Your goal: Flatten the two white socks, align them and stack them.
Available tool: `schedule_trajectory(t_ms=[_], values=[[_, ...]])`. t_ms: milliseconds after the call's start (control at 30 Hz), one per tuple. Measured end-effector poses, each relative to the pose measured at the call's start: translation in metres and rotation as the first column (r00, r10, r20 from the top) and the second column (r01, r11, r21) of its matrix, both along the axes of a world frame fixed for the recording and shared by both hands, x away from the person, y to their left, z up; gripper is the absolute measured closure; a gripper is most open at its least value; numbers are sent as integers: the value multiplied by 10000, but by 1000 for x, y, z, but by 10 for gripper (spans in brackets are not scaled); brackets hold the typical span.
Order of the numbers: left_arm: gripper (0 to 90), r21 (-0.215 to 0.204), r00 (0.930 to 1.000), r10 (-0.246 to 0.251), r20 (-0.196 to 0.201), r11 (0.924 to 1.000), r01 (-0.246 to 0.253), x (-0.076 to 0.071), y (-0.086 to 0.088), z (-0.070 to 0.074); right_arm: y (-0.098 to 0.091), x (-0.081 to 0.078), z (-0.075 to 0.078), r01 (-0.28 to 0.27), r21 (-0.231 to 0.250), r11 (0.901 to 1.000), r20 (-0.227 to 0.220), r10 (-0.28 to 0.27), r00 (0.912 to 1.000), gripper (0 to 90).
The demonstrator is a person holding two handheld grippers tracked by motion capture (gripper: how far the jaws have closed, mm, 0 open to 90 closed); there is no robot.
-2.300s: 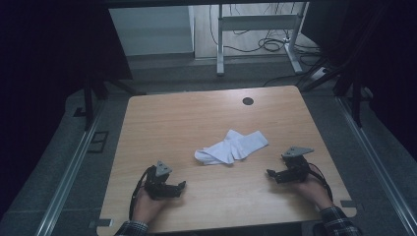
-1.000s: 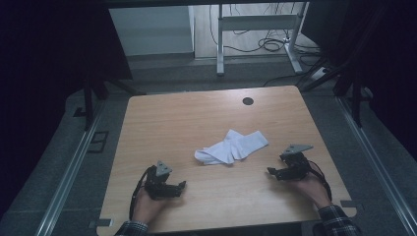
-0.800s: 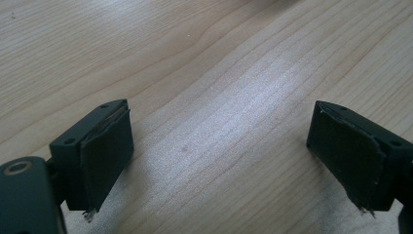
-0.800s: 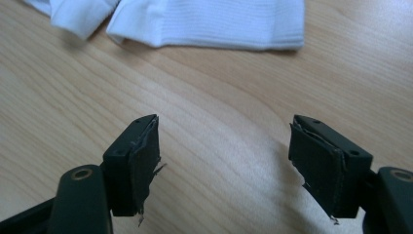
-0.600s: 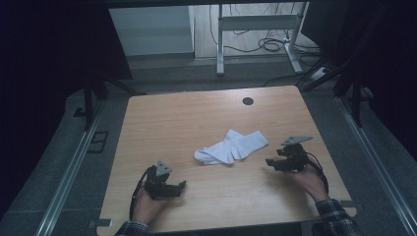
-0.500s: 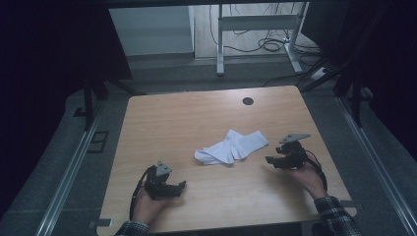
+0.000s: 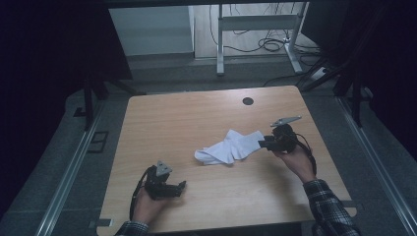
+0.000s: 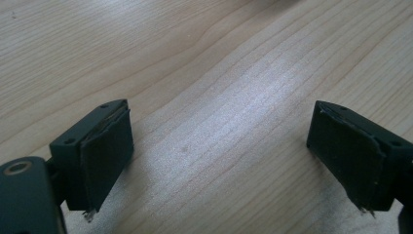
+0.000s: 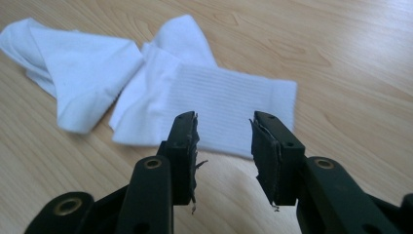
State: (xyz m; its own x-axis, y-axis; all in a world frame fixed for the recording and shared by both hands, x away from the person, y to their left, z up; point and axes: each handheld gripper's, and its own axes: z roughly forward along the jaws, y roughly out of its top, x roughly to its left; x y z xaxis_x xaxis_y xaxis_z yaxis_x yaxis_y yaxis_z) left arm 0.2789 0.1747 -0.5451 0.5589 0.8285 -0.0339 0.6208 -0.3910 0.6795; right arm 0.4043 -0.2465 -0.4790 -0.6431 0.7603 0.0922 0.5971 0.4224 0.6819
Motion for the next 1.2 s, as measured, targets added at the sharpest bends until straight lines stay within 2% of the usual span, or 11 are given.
schedule_trajectory(t_ms=[100, 300, 467, 500, 633, 767, 833, 900, 933, 1033, 1200], values=[[98, -2, 10000, 1, -1, 10000, -1, 0, 0, 0, 11, 4, -3, -132, -91, 9999, 48, 133, 9999, 636], [98, -8, 10000, 5, 1, 10000, -5, 0, 0, 0, 26, 15, -18, -26, -666, 9978, 61, 30, 10000, 678], [98, -9, 10000, 5, 1, 10000, -5, 0, 0, 0, 23, 23, -28, 273, -948, 9951, 178, -258, 9995, 646], [98, -11, 10000, 8, 0, 10000, -8, 0, 0, 0, 17, 27, -32, 558, -1063, 9928, 224, -537, 9983, 616], [98, -2, 10000, -5, 8, 10000, 5, 0, 0, 0, 7, 32, -34, 921, -1175, 9888, 264, -897, 9956, 558], [97, 26, 10000, -42, 25, 10000, 42, 0, 0, 0, 1, 35, -39, 1131, -1324, 9847, 198, -1114, 9936, 542], [97, 23, 10000, -40, 24, 10000, 39, 0, 0, 0, -1, 36, -44, 1110, -1422, 9836, 1, -1121, 9937, 615], [98, 23, 10000, -40, 24, 10000, 40, 0, 0, 0, -3, 35, -45, 1173, -906, 9890, -308, -1205, 9922, 761], [97, 30, 10000, -54, 30, 10000, 53, 0, 0, 0, -3, 34, -44, 1198, -837, 9893, -385, -1234, 9916, 800], [98, 15, 10000, -28, 19, 10000, 28, 0, 0, 0, -4, 30, -39, 1072, -831, 9908, -407, -1109, 9930, 813], [98, -9, 10000, 6, 0, 10000, -6, 0, 0, 0, -17, 20, -17, 1036, -604, 9928, -158, -1048, 9944, 810]])
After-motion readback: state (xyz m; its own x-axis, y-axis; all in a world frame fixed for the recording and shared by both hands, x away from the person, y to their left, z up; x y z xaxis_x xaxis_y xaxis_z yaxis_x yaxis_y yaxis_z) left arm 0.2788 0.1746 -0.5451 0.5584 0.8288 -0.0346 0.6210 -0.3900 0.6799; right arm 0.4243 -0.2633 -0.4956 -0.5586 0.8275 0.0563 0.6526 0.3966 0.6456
